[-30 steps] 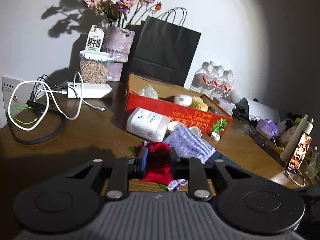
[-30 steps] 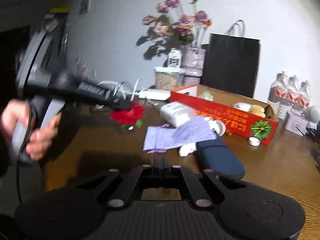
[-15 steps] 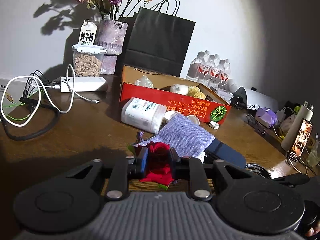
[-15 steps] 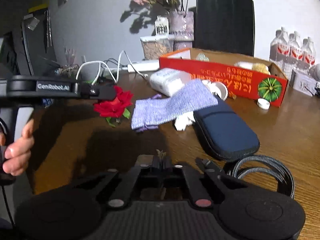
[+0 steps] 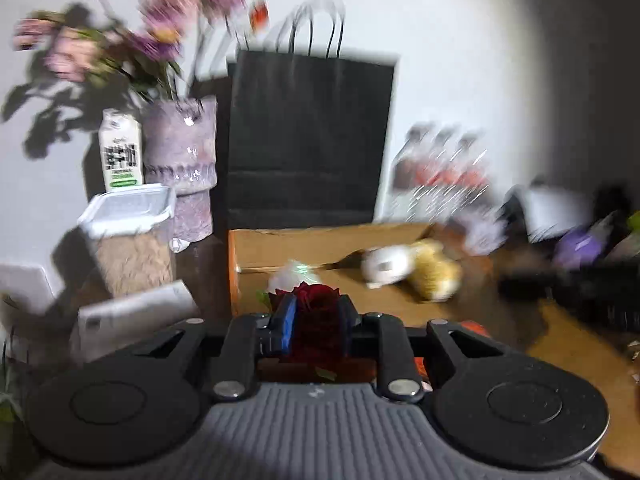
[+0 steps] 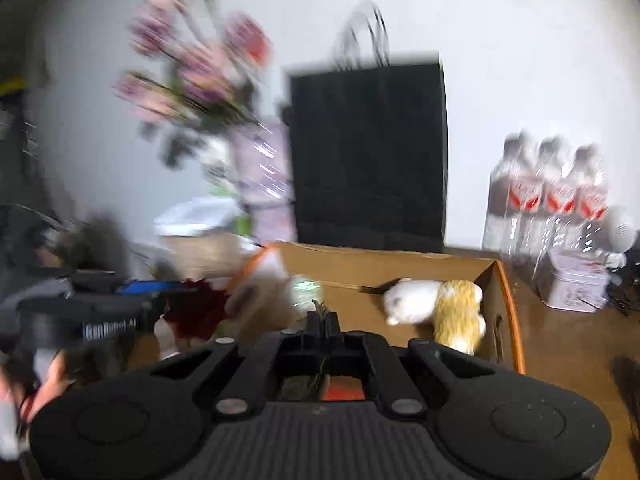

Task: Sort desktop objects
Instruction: 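Carry the red rose into the box and open the left tool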

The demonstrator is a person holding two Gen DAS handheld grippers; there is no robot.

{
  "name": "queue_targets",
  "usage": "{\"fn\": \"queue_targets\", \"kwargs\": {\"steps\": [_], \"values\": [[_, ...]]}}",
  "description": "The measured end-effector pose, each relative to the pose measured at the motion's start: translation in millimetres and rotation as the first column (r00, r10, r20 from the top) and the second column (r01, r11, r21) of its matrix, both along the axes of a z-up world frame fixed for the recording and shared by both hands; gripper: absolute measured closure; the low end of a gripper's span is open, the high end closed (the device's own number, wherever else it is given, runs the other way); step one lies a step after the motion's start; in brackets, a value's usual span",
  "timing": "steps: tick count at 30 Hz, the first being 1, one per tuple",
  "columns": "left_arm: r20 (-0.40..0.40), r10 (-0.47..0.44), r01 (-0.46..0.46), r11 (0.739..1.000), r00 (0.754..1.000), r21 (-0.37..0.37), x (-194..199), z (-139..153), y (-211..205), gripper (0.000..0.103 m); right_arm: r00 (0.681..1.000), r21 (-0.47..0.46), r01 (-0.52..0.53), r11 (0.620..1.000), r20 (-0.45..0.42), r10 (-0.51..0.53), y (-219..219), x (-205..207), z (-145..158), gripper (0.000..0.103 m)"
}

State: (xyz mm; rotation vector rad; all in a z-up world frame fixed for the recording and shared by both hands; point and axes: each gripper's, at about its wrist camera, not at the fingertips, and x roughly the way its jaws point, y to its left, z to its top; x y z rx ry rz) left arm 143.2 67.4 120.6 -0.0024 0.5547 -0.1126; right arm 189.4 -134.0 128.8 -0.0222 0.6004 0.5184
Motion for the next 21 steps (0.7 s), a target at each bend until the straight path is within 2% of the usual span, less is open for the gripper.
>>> {"fn": "queue_targets", "kwargs": {"steps": [1,3,7,8,9,10,11,13,14,15,16,17,20,21], "values": [[-0.056,0.016,-0.013,0.999,0.998,0.045,34,-4,-3,0.081,0.999,-0.011,0.036,0.999,-0.040,-0.036,12,34,-6,0.102],[-0.110,0.076,-0.060,0.989,0.991,0.138,87,-14,-5,0.081,0.990,-0.047,0.075,0.996,-0.113,-0.080,32,90,-23,0.102],[-0.180,0.132,-0.097,0.977,0.975,0.192,154,-41,-6,0.077,0.969,-0.075,0.105,0.992,-0.218,-0.119,60,155,-61,0.101],[-0.189,0.142,-0.105,0.975,0.972,0.193,163,-47,-4,0.066,0.964,-0.074,0.099,0.992,-0.240,-0.114,64,164,-69,0.100],[-0.207,0.143,-0.103,0.976,0.968,0.192,171,-51,-4,0.051,0.959,-0.069,0.097,0.993,-0.260,-0.112,67,172,-75,0.093],[-0.216,0.129,-0.092,0.980,0.968,0.176,175,-53,-3,0.046,0.954,-0.079,0.099,0.992,-0.274,-0.117,71,177,-80,0.082],[-0.212,0.121,-0.086,0.982,0.970,0.168,175,-54,-3,0.040,0.950,-0.097,0.096,0.991,-0.288,-0.120,74,181,-82,0.079],[-0.183,0.123,-0.091,0.980,0.975,0.175,172,-49,-4,0.038,0.958,-0.099,0.111,0.989,-0.256,-0.133,71,178,-80,0.075],[-0.174,0.117,-0.087,0.981,0.978,0.172,168,-46,-3,0.034,0.962,-0.091,0.111,0.990,-0.240,-0.130,69,176,-76,0.069],[-0.164,0.124,-0.096,0.981,0.979,0.168,165,-41,-2,0.024,0.965,-0.080,0.111,0.991,-0.231,-0.126,65,173,-72,0.065],[-0.147,0.134,-0.110,0.981,0.980,0.160,163,-35,-1,0.020,0.967,-0.074,0.109,0.991,-0.223,-0.123,62,168,-67,0.060],[-0.125,0.136,-0.117,0.982,0.983,0.145,157,-28,1,0.017,0.970,-0.073,0.109,0.991,-0.209,-0.122,58,163,-60,0.060],[-0.103,0.131,-0.124,0.990,0.986,0.073,136,-6,8,0.015,0.980,-0.128,0.131,0.983,-0.132,-0.147,47,131,-40,0.059],[-0.093,0.130,-0.127,0.991,0.987,0.038,125,1,12,0.014,0.984,-0.142,0.133,0.981,-0.100,-0.148,41,115,-34,0.052]]}}
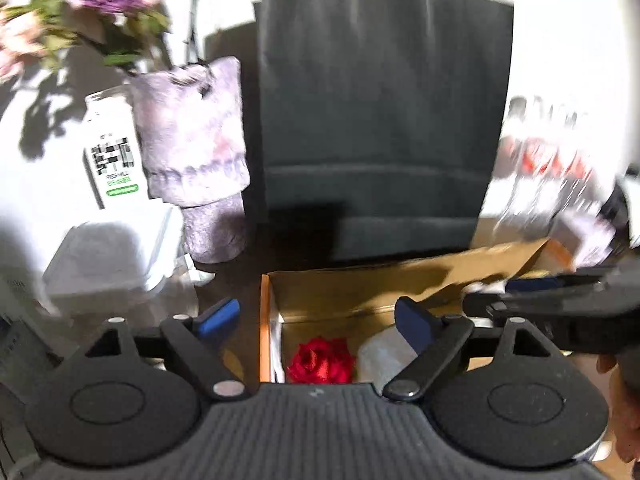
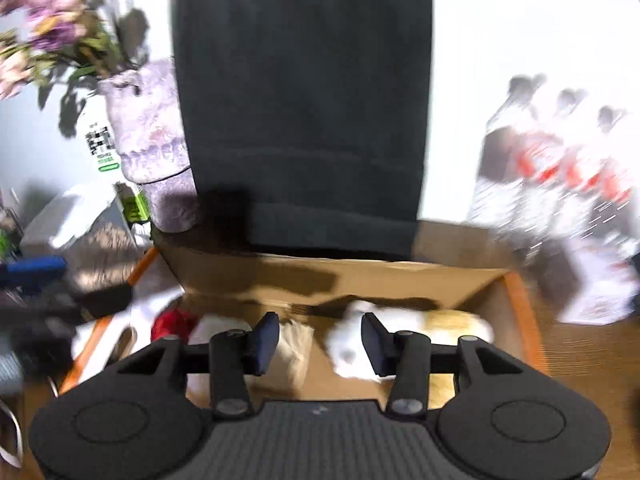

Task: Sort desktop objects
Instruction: 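Carry the red rose into the box and open the left tool, then withdraw the left tool from the box while the right grasps the black braided cable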

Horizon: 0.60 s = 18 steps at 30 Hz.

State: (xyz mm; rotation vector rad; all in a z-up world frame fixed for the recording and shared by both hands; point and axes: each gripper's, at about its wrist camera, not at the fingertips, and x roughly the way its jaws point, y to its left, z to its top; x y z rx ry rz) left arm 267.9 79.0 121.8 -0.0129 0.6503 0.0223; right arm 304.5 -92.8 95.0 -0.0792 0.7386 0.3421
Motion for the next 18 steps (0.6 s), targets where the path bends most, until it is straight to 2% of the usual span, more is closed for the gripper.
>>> {"fn": "queue_targets", "kwargs": {"steps": [1,4,5,7,9,13,15,18], "values": [[0.014,-0.002,0.002,1.000,1.000,-0.028,-12,6,2,0.013,1.000,-0.008,-0.003,1.000,0.029,0.003,-9,-16,7,0.043],[0.076,-0.010,0.016,0.997,0.997,-0.073,-63,24,4,0.007,0.997,-0.006,-0.027,1.000,0.076,0.027,-36,-74,21,0.034],[0.111,-0.030,0.040,0.996,0.993,-0.084,-84,30,2,0.000,0.995,-0.004,-0.050,0.999,0.081,0.050,-47,-93,24,0.033],[0.165,-0.071,0.087,0.992,0.984,-0.095,-127,38,-3,0.000,0.993,0.005,-0.074,0.997,0.091,0.073,-67,-133,26,0.027],[0.183,-0.106,0.125,0.988,0.977,-0.096,-164,41,-10,0.000,0.990,-0.006,-0.105,0.995,0.099,0.105,-84,-174,22,0.021],[0.211,-0.131,0.160,0.979,0.969,-0.126,-224,29,-22,0.000,0.986,0.033,-0.129,0.991,0.114,0.124,-109,-247,2,0.020],[0.213,-0.117,0.146,0.981,0.970,-0.125,-251,13,-27,0.000,0.983,0.057,-0.145,0.988,0.121,0.138,-120,-279,-13,0.020],[0.196,-0.109,0.136,0.982,0.974,-0.128,-286,-16,-36,0.000,0.977,0.067,-0.164,0.984,0.148,0.153,-130,-320,-37,0.014]]}}
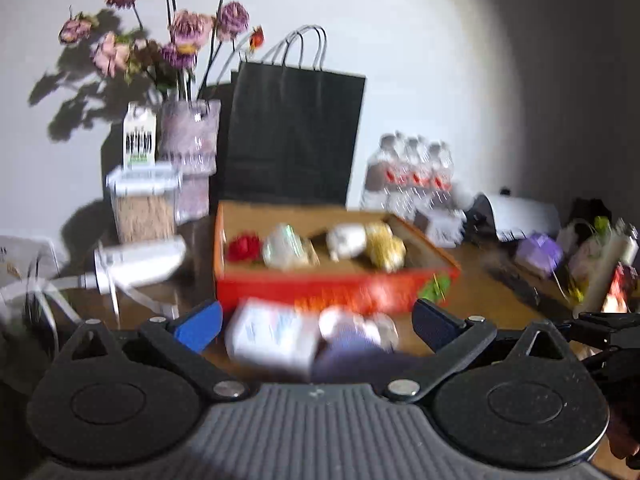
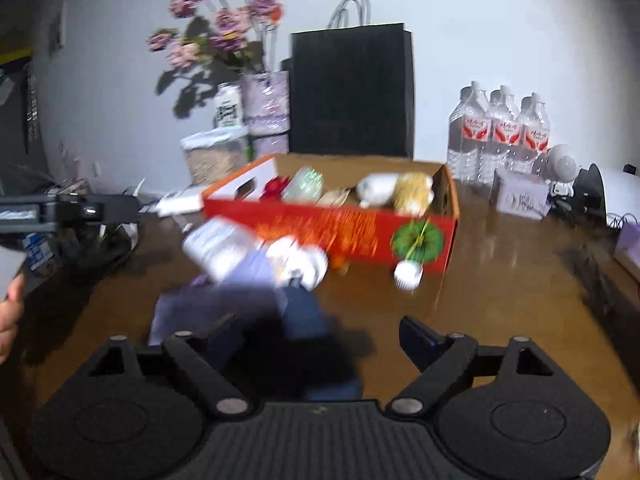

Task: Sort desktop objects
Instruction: 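Withdraw the left tool from the box while the right grasps the black braided cable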

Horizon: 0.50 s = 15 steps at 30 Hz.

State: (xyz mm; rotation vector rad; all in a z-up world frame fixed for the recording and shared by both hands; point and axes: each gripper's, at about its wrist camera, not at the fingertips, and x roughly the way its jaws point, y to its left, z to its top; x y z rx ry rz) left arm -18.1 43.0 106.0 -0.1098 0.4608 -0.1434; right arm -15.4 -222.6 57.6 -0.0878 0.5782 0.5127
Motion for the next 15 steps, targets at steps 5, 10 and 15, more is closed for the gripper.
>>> {"fn": "queue_targets", "kwargs": {"steps": [5,10,15], "values": [[-0.046,0.044,-0.045,0.999,0.998,-0.006,-43,-44,-16,0.000,0.996,-0.077,0.002,0.997,0.092,0.005,-1,-51,-29,0.010],[-0.105,0.098,-0.104,0.993,0.990,-0.053,-69,-77,-15,0.000,0.993,-0.112,-0.006,0.994,0.121,0.019,3,-70,-41,0.010],[-0.071,0.139,-0.140,0.990,0.988,-0.009,-76,-80,-16,0.000,0.990,-0.094,0.040,0.995,0.140,-0.027,1,-69,-41,0.009]]}}
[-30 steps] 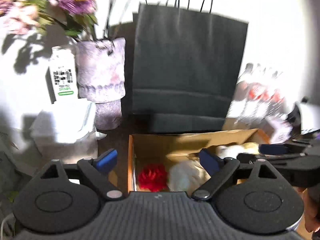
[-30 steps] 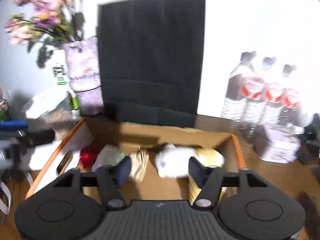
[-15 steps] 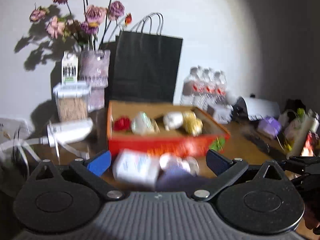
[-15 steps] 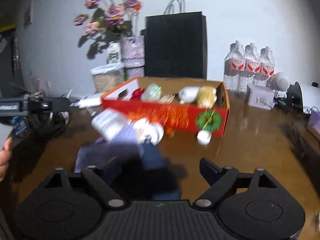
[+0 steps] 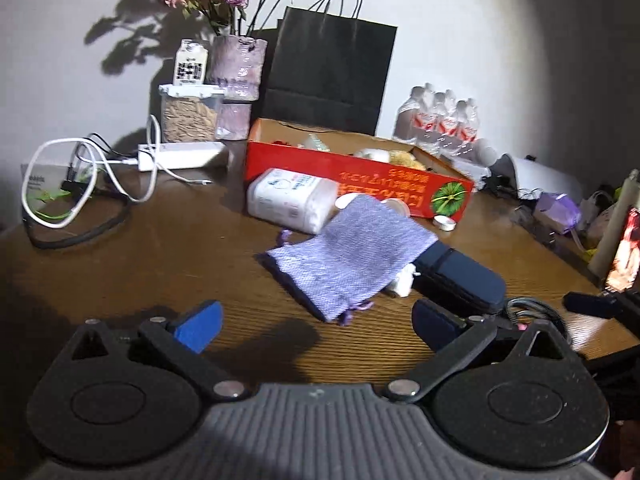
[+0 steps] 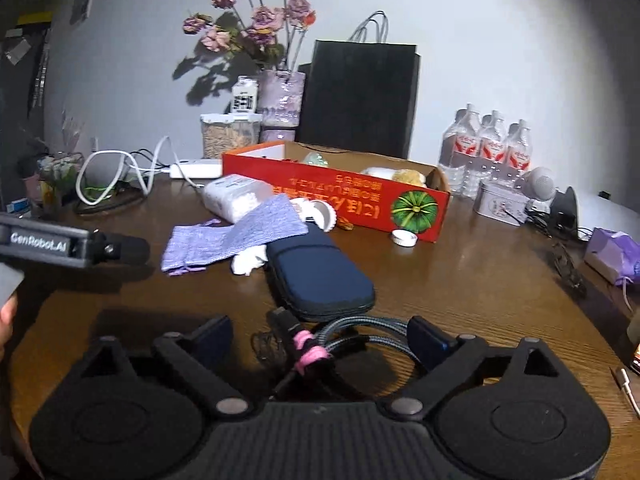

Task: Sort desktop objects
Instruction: 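Withdraw the left tool from the box while the right grasps the black braided cable, then grasp the lavender burlap pouch with the left tool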

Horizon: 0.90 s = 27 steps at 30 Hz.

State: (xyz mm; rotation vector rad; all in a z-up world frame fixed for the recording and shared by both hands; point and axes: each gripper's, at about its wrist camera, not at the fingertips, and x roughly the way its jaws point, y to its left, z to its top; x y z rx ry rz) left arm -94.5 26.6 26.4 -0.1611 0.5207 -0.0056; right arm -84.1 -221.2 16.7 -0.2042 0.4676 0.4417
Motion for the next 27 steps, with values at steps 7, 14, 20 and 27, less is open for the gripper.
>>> {"fn": "queue_targets", "kwargs": {"steps": [7,14,20,27], "values": [[-0.041,0.003,-0.003,1.000,0.999,0.016,4,-4,-4,0.000,0.994,0.081,0.086,0.993,-0.069,-0.081,-20,14,0,0.008],[-0.024,-0.011,0.011,1.000,1.000,0.024,12,0,-6,0.000,0.980,0.080,0.147,0.986,-0.147,-0.135,-24,30,-7,0.008],[-0.016,-0.029,0.030,0.998,0.999,0.054,21,0,-13,0.000,0.974,0.076,0.132,0.988,-0.196,-0.115,-24,37,-11,0.008],[-0.016,-0.066,0.067,0.996,0.998,0.062,34,0,-14,0.000,0.966,-0.006,0.127,0.992,-0.225,-0.125,-9,49,-15,0.007]]}}
